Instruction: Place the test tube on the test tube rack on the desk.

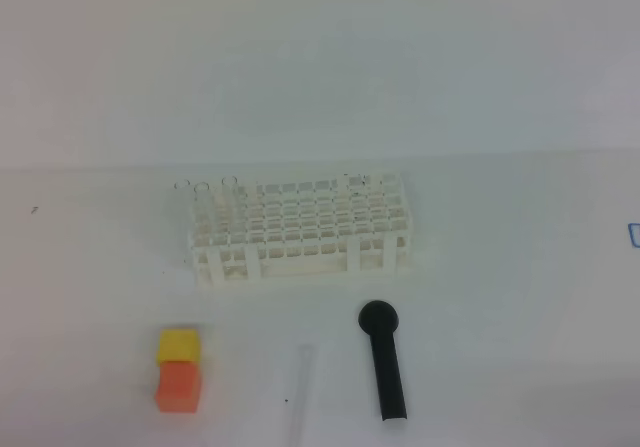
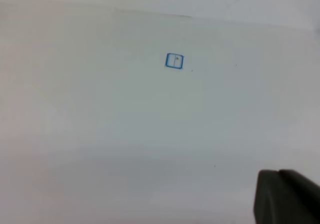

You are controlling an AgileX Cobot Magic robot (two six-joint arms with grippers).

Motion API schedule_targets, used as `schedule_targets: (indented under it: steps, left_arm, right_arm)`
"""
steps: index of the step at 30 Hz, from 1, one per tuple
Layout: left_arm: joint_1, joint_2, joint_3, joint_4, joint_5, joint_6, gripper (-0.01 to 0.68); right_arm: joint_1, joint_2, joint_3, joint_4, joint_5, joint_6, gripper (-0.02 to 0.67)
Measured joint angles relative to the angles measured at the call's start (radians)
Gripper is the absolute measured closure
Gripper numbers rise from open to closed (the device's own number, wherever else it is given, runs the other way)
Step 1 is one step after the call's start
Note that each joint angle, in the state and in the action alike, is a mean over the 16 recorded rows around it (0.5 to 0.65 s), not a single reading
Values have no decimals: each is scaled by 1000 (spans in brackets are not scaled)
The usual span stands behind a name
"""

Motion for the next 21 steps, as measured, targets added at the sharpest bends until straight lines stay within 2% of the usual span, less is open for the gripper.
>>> schedule_targets:
  steps: [6, 11, 21]
  left_arm:
    - [-2, 12, -81, 12, 123, 207, 674]
    - [-2, 83, -210, 93, 254, 370, 674]
    - [-2, 441, -532, 317, 627, 514, 674]
  right_arm:
    - [0, 0, 0, 0, 0, 0, 650]
    - [0, 0, 0, 0, 0, 0, 650]
    - [0, 0, 0, 1, 0, 0, 650]
